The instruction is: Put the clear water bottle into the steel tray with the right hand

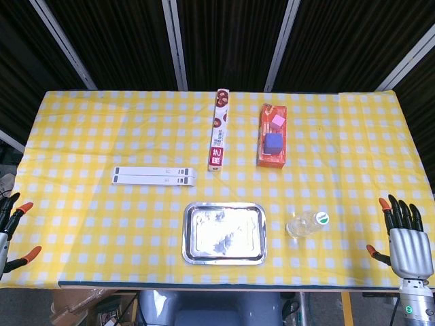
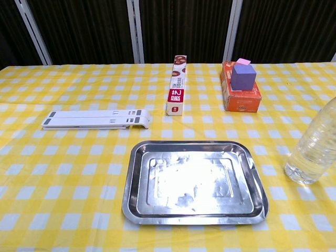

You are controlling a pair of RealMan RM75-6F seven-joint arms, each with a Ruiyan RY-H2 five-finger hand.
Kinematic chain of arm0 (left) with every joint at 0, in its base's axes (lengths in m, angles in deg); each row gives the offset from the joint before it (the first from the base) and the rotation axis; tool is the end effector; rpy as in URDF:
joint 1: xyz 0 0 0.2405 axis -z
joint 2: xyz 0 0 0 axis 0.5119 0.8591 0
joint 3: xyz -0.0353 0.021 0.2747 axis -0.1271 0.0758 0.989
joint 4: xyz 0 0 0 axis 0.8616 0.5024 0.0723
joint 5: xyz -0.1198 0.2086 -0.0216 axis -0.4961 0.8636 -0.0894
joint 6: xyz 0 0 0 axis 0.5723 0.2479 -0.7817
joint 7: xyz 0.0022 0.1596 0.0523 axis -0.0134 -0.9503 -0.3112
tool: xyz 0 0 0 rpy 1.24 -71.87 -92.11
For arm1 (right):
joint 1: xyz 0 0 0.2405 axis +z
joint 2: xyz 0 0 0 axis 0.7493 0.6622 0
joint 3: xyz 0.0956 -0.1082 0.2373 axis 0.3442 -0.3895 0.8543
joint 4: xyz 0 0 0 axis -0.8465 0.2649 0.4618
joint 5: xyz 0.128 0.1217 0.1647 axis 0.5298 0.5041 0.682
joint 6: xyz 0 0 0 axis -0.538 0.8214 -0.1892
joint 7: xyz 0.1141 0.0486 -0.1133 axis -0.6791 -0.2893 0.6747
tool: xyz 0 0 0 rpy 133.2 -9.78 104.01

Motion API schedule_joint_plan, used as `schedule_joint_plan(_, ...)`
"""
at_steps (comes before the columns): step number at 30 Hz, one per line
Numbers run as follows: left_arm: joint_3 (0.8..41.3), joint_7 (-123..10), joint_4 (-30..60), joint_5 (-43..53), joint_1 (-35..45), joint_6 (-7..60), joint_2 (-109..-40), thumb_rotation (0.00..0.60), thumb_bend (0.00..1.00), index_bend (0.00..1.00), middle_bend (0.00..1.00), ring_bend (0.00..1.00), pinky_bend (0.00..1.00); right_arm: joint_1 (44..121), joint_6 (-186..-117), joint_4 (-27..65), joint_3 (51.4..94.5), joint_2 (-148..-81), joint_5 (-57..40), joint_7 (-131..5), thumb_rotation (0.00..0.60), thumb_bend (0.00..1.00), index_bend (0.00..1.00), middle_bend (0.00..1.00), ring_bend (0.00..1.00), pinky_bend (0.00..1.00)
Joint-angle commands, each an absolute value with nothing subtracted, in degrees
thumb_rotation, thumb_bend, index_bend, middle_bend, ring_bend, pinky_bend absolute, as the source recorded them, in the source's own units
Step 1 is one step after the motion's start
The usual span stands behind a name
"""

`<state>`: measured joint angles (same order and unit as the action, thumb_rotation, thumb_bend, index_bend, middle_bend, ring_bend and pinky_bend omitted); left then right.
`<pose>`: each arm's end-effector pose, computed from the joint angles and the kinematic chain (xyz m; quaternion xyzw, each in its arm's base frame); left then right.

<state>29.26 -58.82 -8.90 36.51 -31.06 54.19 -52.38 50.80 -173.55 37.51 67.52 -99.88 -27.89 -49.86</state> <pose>-0.3269 0.1660 0.1562 -0.6007 -0.3582 -0.3957 0.5952 -0.3480 -0.2007 0.1238 0.5788 -0.3686 0.3387 0.6438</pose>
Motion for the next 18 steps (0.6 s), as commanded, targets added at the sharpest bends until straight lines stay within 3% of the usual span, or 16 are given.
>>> schedule_joint_plan(1,29.47,-58.71,-9.04,36.83,-31.27,54.48,-52.21,0.600,0.20,0.15,0.00,0.00,0.00,50.85,-173.37,37.57,67.38,-99.96,-27.89,-49.74,0.600,0.03,0.06,0.00,0.00,0.00)
schedule_joint_plan(18,29.78,-59.45,-9.83,36.48,-31.08,53.28,-52.08,0.600,0.20,0.15,0.00,0.00,0.00,51.49,-168.75,38.58,65.88,-97.98,-27.30,-56.47,0.600,0.03,0.06,0.00,0.00,0.00)
